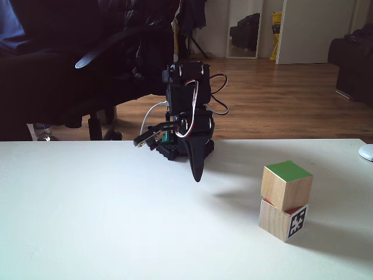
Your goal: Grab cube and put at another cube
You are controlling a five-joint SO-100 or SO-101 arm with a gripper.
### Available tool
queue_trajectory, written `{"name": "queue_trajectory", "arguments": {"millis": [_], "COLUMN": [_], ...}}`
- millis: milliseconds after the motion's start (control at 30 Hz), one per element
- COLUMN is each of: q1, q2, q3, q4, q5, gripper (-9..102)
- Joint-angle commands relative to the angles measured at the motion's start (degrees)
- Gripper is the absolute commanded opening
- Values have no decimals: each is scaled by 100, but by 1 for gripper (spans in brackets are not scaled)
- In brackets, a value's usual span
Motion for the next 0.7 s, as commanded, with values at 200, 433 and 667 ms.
{"name": "queue_trajectory", "arguments": {"millis": [200, 433, 667], "q1": [18, 105, 132], "q2": [26, 26, 26], "q3": [-281, -281, -281], "q4": [35, 35, 35], "q5": [26, 105, 132], "gripper": [0, 0, 0]}}
